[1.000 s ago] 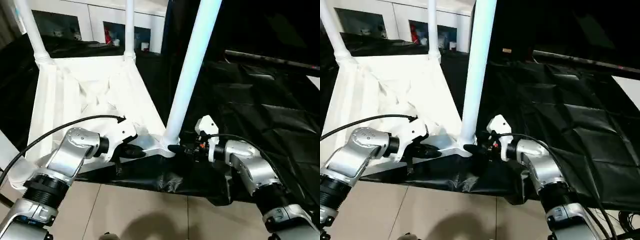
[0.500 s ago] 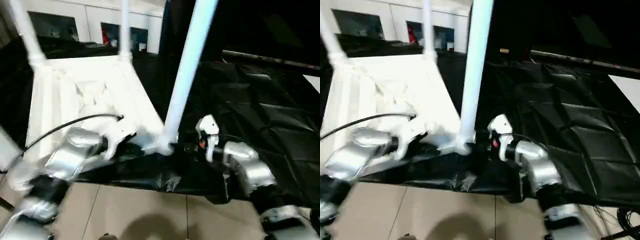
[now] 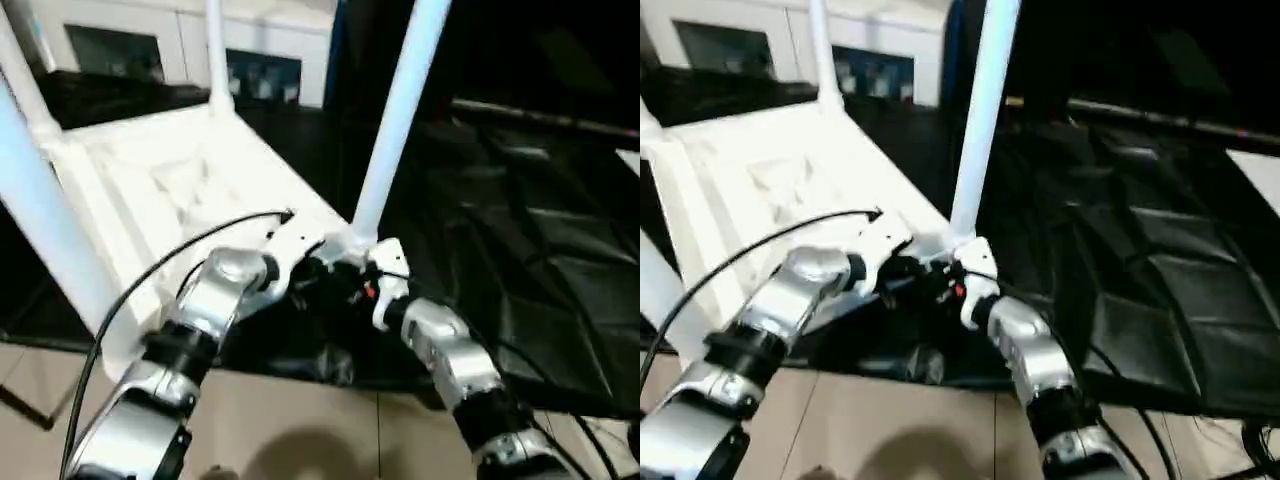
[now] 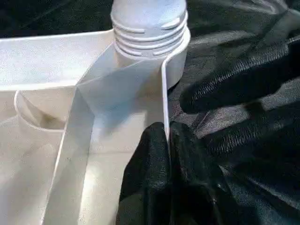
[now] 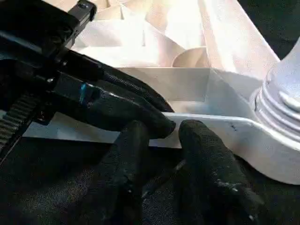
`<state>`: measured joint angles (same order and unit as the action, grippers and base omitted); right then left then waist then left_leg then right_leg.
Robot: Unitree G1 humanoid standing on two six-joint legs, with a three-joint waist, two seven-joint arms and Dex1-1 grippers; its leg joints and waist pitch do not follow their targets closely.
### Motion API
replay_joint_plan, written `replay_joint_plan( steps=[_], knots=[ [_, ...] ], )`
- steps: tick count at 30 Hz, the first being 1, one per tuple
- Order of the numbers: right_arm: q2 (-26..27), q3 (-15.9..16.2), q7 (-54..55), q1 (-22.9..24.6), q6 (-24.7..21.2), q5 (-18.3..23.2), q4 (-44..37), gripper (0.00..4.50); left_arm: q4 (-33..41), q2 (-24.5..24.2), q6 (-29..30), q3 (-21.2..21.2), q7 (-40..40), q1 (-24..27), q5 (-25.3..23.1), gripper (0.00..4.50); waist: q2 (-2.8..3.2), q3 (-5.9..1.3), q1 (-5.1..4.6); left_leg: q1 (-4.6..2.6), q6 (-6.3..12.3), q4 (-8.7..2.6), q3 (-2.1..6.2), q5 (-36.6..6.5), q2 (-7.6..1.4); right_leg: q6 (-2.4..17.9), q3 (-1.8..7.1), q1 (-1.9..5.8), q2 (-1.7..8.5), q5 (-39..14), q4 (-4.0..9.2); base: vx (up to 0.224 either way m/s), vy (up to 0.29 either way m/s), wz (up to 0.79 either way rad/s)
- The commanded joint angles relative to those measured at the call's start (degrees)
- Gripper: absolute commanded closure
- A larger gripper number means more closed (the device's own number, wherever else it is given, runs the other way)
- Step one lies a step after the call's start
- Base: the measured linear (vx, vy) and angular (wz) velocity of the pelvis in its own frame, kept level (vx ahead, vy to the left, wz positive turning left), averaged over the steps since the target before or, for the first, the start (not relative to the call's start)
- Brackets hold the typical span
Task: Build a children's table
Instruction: Rotate leg to tighten
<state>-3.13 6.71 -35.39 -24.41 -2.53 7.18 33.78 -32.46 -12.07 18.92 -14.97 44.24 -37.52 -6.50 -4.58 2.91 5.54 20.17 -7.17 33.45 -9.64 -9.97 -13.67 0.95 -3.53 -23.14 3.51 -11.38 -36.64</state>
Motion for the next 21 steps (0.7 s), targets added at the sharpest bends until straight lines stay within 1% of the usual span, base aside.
replay_joint_plan(
  steps=[1,2,3,4,5,7,8,9,11,12,13,14,15,16,18,19,20,21],
  knots=[
    [-2.0,-1.8,-1.1,-0.4,-0.7,1.1,-3.2,3.53,1.3,0.2,-3.8,-1.3,4.3,1.1,2.3,4.50,0.22,-3.42,0.09,0.08,1.01,-3.78,-0.49,-10.9,0.51,8.1,2.54,2.93,3.68,-12.0,5.22,0.000,0.000,0.00],
    [-3.1,-1.6,-3.0,0.2,-1.0,1.4,-4.4,3.60,1.7,-0.5,-4.4,-1.3,5.5,1.4,2.4,4.50,-0.06,-3.47,0.20,0.14,1.22,-3.76,-0.51,-9.8,0.43,8.0,2.59,3.06,3.69,-10.6,5.09,0.000,0.000,0.00],
    [-4.4,-1.7,-5.6,1.0,-1.6,2.2,-5.7,3.60,2.7,-1.6,-4.4,-1.3,7.1,2.0,2.8,4.50,0.03,-3.45,0.30,0.11,1.26,-3.77,-0.52,-9.6,0.39,8.1,2.61,3.06,3.72,-10.2,4.99,0.000,0.000,0.00],
    [-4.6,-1.7,-6.0,1.1,-1.7,2.3,-6.0,3.60,2.9,-1.7,-4.4,-1.3,7.3,2.1,2.8,4.50,0.07,-3.51,0.45,0.04,1.63,-3.71,-0.56,-9.2,0.32,8.4,2.64,3.10,3.75,-8.9,4.79,0.000,0.000,0.00],
    [-5.5,-1.6,-7.4,1.6,-2.1,2.9,-6.9,3.38,3.5,-2.4,-4.5,-1.3,8.3,2.5,3.0,4.50,0.00,-3.45,0.43,0.07,1.77,-3.72,-0.59,-9.1,0.33,8.6,2.62,3.07,3.67,-8.5,4.76,0.000,0.000,0.00],
    [-9.3,-1.0,-12.8,3.4,-4.2,4.5,-10.3,3.24,5.0,-4.6,-5.6,-1.3,11.5,3.6,3.7,4.50,0.03,-3.43,0.67,0.05,2.15,-3.73,-0.63,-8.9,0.32,8.8,2.59,3.16,3.66,-8.1,4.78,0.000,0.000,0.00],
    [-11.1,-0.8,-14.8,4.1,-4.8,4.9,-11.7,3.24,5.2,-5.4,-5.9,-1.2,12.6,3.9,4.1,4.50,0.06,-3.45,0.85,-0.04,2.39,-3.73,-0.65,-8.8,0.21,9.0,2.60,3.13,3.68,-7.6,4.75,0.000,0.000,0.00],
    [-12.3,-0.7,-16.0,4.6,-5.1,5.1,-12.5,3.20,5.3,-5.9,-6.1,-1.1,13.2,4.1,4.4,4.50,-0.08,-3.43,1.10,-0.13,2.55,-3.74,-0.72,-8.7,0.22,9.1,2.58,3.18,3.58,-7.4,4.82,0.000,0.000,0.00],
    [-13.8,-0.8,-17.7,5.3,-6.0,5.8,-13.7,2.88,5.0,-6.4,-6.6,-1.0,13.6,4.2,4.4,4.50,-0.13,-3.34,0.99,0.11,2.28,-3.83,-0.73,-9.0,0.39,9.1,2.49,3.25,3.58,-8.3,4.90,0.000,0.000,0.00],
    [-15.0,-1.0,-19.1,5.8,-7.1,6.6,-14.9,2.80,4.8,-6.7,-7.4,-0.8,14.1,4.3,4.6,4.50,-0.23,-3.28,0.98,0.06,2.10,-3.76,-0.78,-9.8,0.38,8.6,2.53,3.13,3.71,-10.1,5.14,0.000,0.000,0.00],
    [-16.1,-1.1,-20.5,6.3,-8.3,7.3,-16.1,2.77,4.9,-7.0,-7.7,-0.6,14.9,4.4,4.9,4.50,-0.25,-3.27,0.97,0.07,2.12,-3.79,-0.73,-10.1,0.38,8.3,2.51,3.22,3.71,-10.9,5.21,0.000,0.000,0.00],
    [-18.4,-1.2,-22.8,7.2,-9.7,8.1,-17.9,2.72,5.6,-7.9,-7.7,-0.8,16.9,4.8,5.5,4.50,-0.27,-3.23,1.03,0.04,2.39,-3.79,-0.67,-10.3,0.35,7.6,2.52,3.21,3.70,-12.3,5.35,0.000,0.000,0.00],
    [-18.9,-1.3,-23.1,7.3,-9.8,8.1,-18.1,2.45,5.9,-8.1,-7.7,-0.8,17.4,4.9,5.7,4.50,-0.32,-3.24,1.06,-0.01,2.37,-3.81,-0.69,-10.3,0.27,7.5,2.54,3.13,3.78,-12.7,5.42,0.000,0.000,0.00],
    [-19.5,-1.5,-23.4,7.4,-9.9,8.0,-18.3,2.45,6.3,-8.3,-7.9,-0.9,18.1,5.1,5.9,4.50,-0.36,-3.28,1.06,0.07,2.17,-3.78,-0.68,-9.9,0.31,7.5,2.52,3.11,3.78,-13.0,5.37,0.000,0.000,0.00],
    [-20.1,-2.5,-22.9,6.8,-9.5,8.1,-17.3,2.25,7.8,-9.2,-8.0,-1.2,20.7,5.7,6.8,4.50,-0.25,-3.26,0.98,0.01,1.93,-3.77,-0.72,-9.8,0.28,7.8,2.54,2.94,3.81,-12.9,5.33,0.000,0.000,0.00],
    [-20.2,-2.6,-22.9,6.4,-9.4,8.0,-16.9,2.15,8.8,-9.7,-7.6,-1.6,22.2,6.1,7.3,4.50,-0.31,-3.31,0.96,-0.07,1.87,-3.76,-0.71,-9.7,0.19,8.1,2.52,2.88,3.80,-12.5,5.25,0.000,0.000,0.00],
    [-20.2,-2.4,-22.8,5.9,-9.1,7.8,-16.3,2.15,10.3,-10.3,-7.1,-2.1,23.8,6.7,7.8,4.50,-0.22,-3.34,0.97,-0.07,1.85,-3.77,-0.72,-9.4,0.21,8.5,2.49,2.85,3.73,-11.9,5.12,0.000,0.000,0.00],
    [-19.9,-2.1,-22.7,5.2,-8.7,7.4,-15.6,2.02,11.3,-10.5,-6.7,-2.4,24.2,7.0,8.0,4.50,-0.17,-3.35,0.95,-0.15,1.80,-3.78,-0.74,-9.4,0.15,8.8,2.49,2.77,3.74,-11.4,5.07,0.000,0.000,0.00]
  ],
)
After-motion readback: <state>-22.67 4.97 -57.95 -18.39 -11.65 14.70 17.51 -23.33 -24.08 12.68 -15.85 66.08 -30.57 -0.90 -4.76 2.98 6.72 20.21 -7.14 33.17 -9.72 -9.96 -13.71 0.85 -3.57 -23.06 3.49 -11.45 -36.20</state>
